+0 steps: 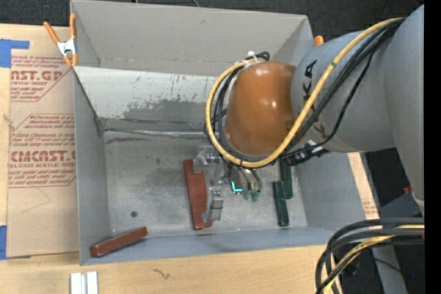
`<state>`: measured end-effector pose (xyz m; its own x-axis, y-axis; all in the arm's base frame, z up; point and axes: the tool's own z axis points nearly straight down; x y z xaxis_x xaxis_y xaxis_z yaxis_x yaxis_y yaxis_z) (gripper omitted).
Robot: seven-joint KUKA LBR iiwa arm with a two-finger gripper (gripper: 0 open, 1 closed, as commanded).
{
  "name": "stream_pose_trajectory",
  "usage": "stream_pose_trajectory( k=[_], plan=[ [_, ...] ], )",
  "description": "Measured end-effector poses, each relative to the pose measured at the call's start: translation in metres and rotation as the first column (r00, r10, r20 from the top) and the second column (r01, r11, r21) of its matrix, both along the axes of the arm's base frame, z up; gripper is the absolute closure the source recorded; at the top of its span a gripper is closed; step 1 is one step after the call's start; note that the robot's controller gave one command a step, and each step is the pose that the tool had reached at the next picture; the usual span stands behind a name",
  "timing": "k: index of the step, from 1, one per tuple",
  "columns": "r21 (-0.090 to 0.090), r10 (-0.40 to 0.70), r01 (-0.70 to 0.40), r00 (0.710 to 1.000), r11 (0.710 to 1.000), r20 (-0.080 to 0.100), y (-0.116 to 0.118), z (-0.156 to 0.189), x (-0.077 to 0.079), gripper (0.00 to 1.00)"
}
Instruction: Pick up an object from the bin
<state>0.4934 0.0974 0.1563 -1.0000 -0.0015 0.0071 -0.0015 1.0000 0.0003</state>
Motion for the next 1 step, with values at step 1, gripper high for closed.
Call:
stream_pose_trajectory(
  k=[1],
  plan=[
    [-0.001, 0.503, -0.503, 0.864, 0.864, 0.013, 0.0053, -0.0868, -0.0066, 0.00]
  ],
)
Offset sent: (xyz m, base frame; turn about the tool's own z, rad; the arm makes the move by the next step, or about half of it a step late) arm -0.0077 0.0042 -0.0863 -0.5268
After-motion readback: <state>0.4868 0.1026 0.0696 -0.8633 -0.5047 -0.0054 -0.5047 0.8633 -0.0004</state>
